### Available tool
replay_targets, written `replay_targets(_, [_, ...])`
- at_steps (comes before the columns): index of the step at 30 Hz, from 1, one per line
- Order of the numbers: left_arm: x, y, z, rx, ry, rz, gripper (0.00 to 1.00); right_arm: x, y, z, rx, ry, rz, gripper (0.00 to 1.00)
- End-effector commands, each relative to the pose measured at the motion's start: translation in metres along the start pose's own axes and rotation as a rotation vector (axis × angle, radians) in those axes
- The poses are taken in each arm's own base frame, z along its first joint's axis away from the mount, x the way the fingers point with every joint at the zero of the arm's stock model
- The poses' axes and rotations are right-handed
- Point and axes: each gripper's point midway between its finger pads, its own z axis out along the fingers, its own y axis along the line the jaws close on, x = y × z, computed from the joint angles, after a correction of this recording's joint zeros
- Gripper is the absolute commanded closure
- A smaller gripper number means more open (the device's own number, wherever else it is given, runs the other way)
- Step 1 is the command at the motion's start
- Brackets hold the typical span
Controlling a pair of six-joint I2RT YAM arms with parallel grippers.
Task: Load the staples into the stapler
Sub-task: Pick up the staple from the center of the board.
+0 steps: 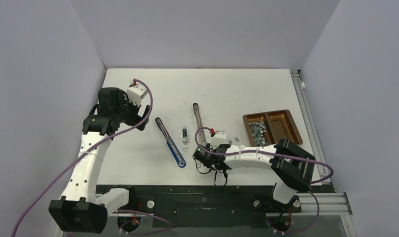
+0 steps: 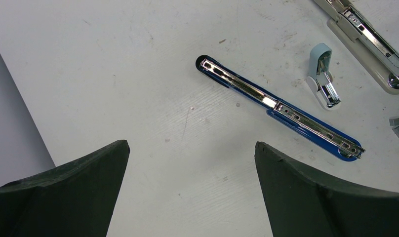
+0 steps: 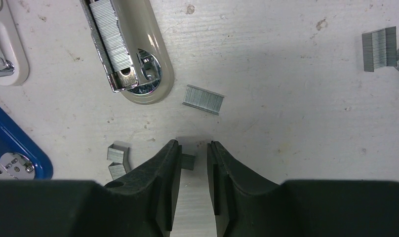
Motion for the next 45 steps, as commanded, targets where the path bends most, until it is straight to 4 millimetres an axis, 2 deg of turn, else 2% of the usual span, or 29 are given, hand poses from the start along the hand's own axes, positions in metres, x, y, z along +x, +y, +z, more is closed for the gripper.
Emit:
replay_targets(1, [-0.011, 0.001, -0.001, 0.006, -0.044, 0.006, 0.02, -0.001, -0.003, 0.005, 0.012, -0.011, 0.003, 0.74])
replay_targets(8, [-0.009, 0.0, 0.001, 0.009, -0.04, 0.008, 0.02, 0.002, 0.006, 0.002, 0.012, -0.008, -0.036, 0.75])
replay_targets(19, [-0.008, -0.001, -0.002, 0.01, -0.052, 0.016, 0.02, 0.005, 0.001, 0.0, 0.016, 0.001, -0.021, 0.75])
replay_targets(31, [-0.007, 0.0, 0.0, 0.003, -0.046, 0.015, 0.02, 0.003, 0.001, -0.001, 0.02, -0.006, -0.047, 0.91])
replay_targets(37, [-0.006, 0.001, 0.003, 0.005, -0.037, 0.01, 0.02, 0.001, 0.002, -0.003, 0.016, -0.018, -0.07, 0.91])
replay_targets(45, [-0.006, 0.002, 0.007, 0.001, -0.032, -0.005, 0.02, -0.021, 0.024, -0.03, -0.055, -0.126, -0.14, 0.91])
